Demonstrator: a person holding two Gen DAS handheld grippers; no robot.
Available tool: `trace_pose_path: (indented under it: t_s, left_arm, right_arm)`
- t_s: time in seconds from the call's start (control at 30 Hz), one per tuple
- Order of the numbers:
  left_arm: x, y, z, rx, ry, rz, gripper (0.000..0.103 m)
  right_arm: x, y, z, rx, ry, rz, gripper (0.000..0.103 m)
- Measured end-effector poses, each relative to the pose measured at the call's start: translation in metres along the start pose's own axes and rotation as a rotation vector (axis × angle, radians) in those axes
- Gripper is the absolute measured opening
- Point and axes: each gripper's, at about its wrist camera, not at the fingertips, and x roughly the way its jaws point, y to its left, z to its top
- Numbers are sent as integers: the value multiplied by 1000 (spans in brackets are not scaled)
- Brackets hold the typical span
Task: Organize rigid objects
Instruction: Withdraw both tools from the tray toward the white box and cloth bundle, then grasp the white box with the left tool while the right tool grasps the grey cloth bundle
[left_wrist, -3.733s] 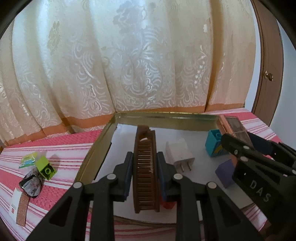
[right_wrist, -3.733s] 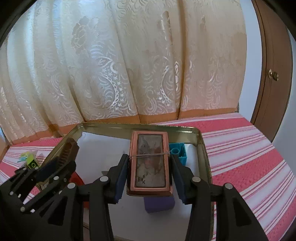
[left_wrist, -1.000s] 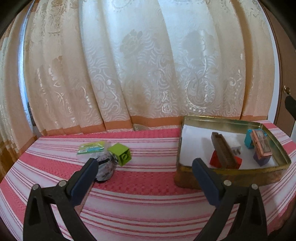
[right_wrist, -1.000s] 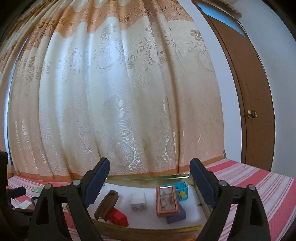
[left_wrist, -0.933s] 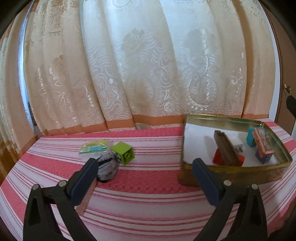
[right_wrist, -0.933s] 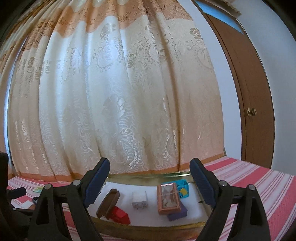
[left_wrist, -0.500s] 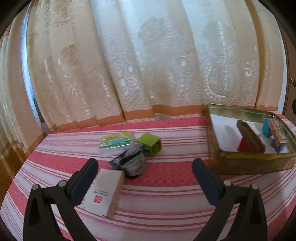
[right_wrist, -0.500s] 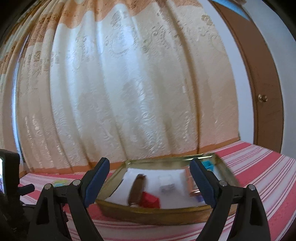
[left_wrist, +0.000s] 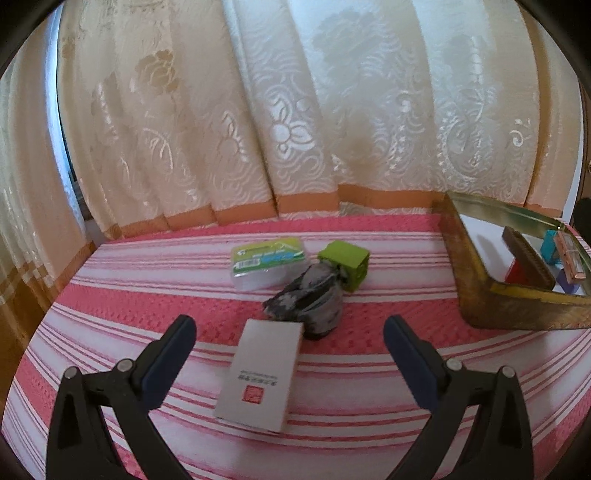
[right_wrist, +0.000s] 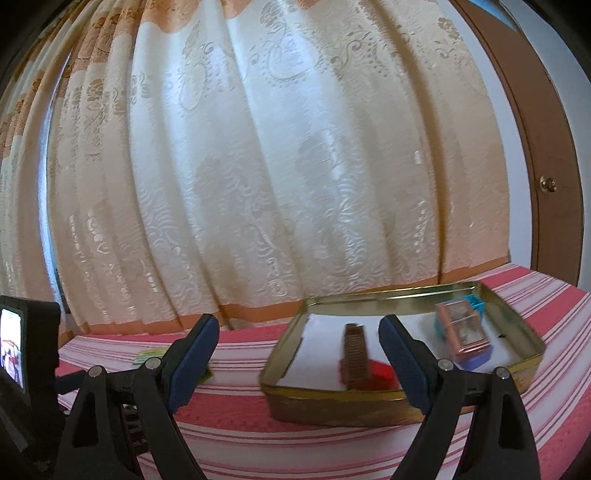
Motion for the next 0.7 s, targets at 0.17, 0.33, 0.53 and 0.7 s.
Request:
trace_pose_path:
  t_s: [0.17, 0.33, 0.53, 0.7]
  left_arm:
    - [12, 15, -2, -33, 62, -8, 103]
    - [22, 26, -4, -63, 122, -16, 103]
    - [27, 28, -5, -44, 154, 8, 103]
    - [34, 31, -7, -49, 192, -7, 103]
  right_arm:
    - [8, 18, -4, 28, 26, 17, 90]
    - [19, 34, -7, 40, 58, 29, 90]
    - [24, 42, -9, 28, 73, 40, 90]
    - [25, 36, -10, 48, 99, 45, 90]
